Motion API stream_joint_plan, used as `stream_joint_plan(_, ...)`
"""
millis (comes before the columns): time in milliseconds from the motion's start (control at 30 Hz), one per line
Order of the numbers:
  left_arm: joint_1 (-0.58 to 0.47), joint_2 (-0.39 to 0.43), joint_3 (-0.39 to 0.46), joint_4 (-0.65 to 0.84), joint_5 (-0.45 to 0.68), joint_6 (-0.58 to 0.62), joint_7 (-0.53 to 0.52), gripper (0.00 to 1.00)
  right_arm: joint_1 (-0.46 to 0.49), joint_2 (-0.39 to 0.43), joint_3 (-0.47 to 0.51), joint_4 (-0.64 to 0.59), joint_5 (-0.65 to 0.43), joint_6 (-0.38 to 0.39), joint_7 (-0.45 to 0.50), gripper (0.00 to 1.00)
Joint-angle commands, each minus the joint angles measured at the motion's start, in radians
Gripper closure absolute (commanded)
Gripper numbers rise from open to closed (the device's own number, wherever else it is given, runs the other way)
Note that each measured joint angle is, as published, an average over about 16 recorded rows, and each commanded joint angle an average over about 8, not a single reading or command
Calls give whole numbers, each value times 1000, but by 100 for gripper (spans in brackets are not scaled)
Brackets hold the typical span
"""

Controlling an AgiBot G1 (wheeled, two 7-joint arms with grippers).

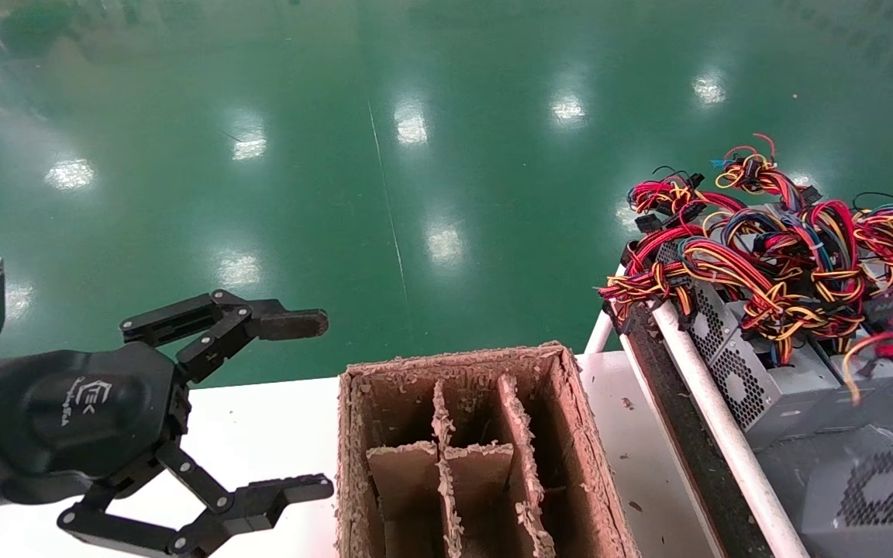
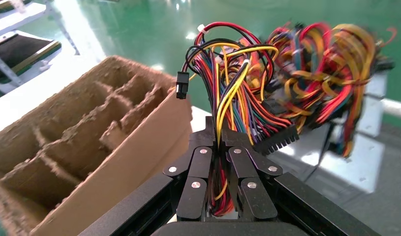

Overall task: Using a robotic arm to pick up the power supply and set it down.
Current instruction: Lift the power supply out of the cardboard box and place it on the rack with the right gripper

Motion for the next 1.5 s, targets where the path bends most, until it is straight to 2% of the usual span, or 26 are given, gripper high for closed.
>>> stream_joint_plan(33,0,0,0,0,0,0,0,0,-17,12,-42,12,36,0,-22,100)
stream_joint_plan(200,0,0,0,0,0,0,0,0,-29,34,-96,98,83,47,-87,100)
stream_joint_plan(400,0,0,0,0,0,0,0,0,-27,52,-88,230,73,184,-125,100)
stream_joint_plan(567,0,0,0,0,0,0,0,0,-17,50,-44,312,39,284,-114,100)
stream_joint_plan(867,0,0,0,0,0,0,0,0,6,12,70,390,-85,409,-37,100)
stream_joint_plan(900,0,0,0,0,0,0,0,0,10,5,84,393,-103,419,-24,96)
stream_joint_plan(1133,0,0,0,0,0,0,0,0,47,-54,162,385,-217,440,77,9)
stream_joint_plan(1167,0,0,0,0,0,0,0,0,54,-63,171,381,-234,438,91,0)
stream_joint_plan(1500,0,0,0,0,0,0,0,0,135,-130,224,328,-398,413,208,0)
